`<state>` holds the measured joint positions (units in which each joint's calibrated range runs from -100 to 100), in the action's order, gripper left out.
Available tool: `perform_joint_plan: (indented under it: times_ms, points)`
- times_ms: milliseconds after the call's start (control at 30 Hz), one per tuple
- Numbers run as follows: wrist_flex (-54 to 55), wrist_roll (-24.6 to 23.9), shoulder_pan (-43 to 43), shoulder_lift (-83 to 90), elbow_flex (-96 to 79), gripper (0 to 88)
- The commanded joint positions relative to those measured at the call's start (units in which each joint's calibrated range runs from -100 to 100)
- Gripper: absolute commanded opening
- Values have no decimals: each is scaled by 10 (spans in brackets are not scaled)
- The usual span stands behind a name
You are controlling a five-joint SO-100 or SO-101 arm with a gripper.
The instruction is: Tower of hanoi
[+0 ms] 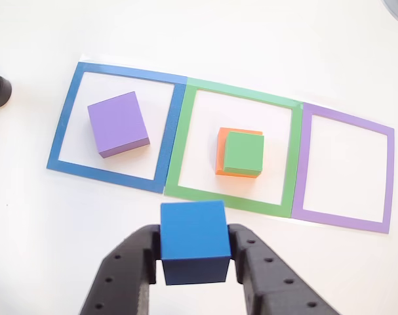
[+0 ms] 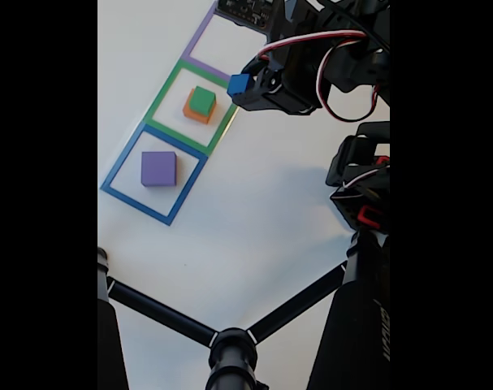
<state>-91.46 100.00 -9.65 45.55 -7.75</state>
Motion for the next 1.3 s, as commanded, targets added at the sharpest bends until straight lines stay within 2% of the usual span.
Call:
perform_joint_plan:
  times_ms: [0,133,300,533,733,933,1267]
  points:
    - [-9,0,-32,23,26,16]
    - [7,0,-62,25,10,15]
    - [128,0,-84,34,-119,15]
    - [467,0,-100,46,-407,20]
    - [717,0,-132,9,-564,23]
    - [937,0,-165,-78,-644,24]
    - [1288,0,-170,-356,-654,27]
